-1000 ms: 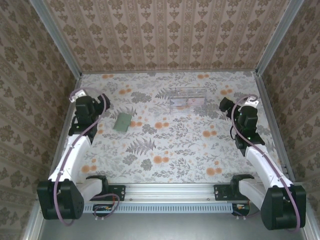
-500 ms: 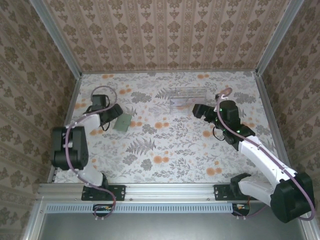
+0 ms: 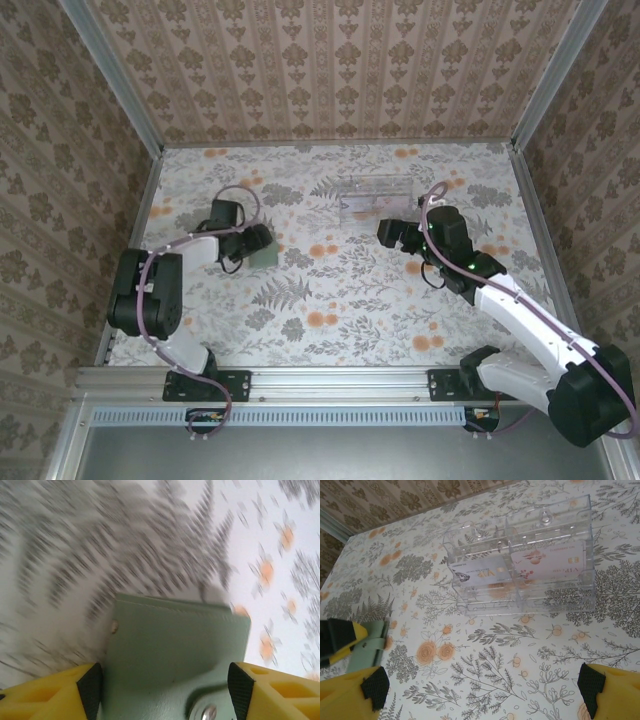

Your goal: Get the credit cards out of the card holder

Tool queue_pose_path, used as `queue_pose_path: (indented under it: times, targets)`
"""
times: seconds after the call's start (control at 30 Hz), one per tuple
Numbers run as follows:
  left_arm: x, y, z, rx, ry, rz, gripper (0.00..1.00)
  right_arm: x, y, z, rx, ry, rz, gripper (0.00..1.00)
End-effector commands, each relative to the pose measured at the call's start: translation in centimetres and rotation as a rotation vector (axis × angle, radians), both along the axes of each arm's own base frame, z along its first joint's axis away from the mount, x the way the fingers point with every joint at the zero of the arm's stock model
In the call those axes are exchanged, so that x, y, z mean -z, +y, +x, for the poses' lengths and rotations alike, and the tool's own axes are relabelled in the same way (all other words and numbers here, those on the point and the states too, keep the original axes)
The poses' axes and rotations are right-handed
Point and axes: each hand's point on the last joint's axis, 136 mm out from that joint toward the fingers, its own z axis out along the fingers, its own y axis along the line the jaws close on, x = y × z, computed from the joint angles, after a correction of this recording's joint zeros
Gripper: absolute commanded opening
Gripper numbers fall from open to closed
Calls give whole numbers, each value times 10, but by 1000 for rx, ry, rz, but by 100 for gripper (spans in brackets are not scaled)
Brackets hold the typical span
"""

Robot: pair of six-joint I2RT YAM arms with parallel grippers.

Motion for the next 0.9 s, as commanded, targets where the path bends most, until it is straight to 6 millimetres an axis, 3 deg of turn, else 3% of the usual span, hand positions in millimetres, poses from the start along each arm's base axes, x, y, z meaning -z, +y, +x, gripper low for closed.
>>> queue_pose_path:
  times: [0.0, 0.27, 0.43, 0.53, 0.63, 0.8, 0.83, 0.87]
  targets:
    - [-8, -25, -15, 23, -14, -5, 69, -1, -4, -5, 12, -8, -17, 100]
    - [0, -105, -60, 110, -38, -35, 70, 10, -11, -22, 18, 15, -8, 100]
    - [1, -131, -61, 147, -59, 15, 71, 11, -7, -30, -9, 22, 0, 100]
    - [-4, -128, -58, 136, -75, 17, 71, 14, 2, -32, -43, 36, -18, 100]
    - [-17, -111, -59, 106, -101, 65, 76, 18, 18, -31, -87, 43, -57, 100]
    - [-42, -58, -66, -7, -112, 148, 89, 21, 64, -21, -195, 41, -183, 96]
    - [-49, -45, -69, -34, -126, 160, 98, 22, 76, -17, -221, 44, -221, 95]
    - [-57, -33, -72, -63, -147, 170, 100, 22, 90, -14, -252, 42, -250, 92]
